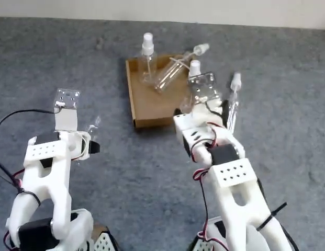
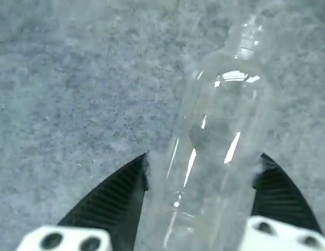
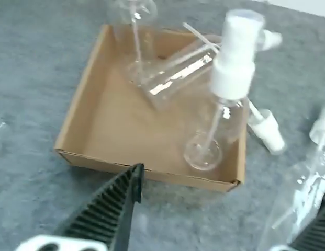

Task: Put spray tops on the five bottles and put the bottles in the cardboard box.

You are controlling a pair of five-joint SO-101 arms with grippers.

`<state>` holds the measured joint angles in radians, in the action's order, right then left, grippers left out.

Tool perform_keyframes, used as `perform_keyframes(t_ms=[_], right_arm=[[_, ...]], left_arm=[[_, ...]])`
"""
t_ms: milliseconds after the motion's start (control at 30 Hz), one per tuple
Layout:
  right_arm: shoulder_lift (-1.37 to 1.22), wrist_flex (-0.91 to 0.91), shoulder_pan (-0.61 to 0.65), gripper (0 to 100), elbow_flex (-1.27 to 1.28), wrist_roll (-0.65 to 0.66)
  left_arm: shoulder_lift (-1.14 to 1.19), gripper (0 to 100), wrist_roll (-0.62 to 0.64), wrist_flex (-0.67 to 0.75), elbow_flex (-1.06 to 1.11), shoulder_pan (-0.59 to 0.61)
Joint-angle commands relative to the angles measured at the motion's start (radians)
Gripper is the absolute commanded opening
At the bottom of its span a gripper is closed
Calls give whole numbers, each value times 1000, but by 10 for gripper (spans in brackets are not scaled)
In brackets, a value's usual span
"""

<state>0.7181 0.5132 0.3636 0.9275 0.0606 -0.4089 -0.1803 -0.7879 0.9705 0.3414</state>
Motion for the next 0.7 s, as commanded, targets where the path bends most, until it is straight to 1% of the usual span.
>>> perform_keyframes(t_ms=[0, 167, 367, 667], right_arm=[[35, -71, 51, 415, -1, -3], [2, -254, 59, 415, 61, -9], [-105, -464, 65, 415, 116, -11], [-277, -593, 94, 414, 114, -6]], left_arm=[[-21, 264, 9, 20, -2, 13], [-21, 264, 8, 20, 10, 13], [-21, 264, 5, 21, 13, 13], [-21, 264, 3, 21, 13, 13]])
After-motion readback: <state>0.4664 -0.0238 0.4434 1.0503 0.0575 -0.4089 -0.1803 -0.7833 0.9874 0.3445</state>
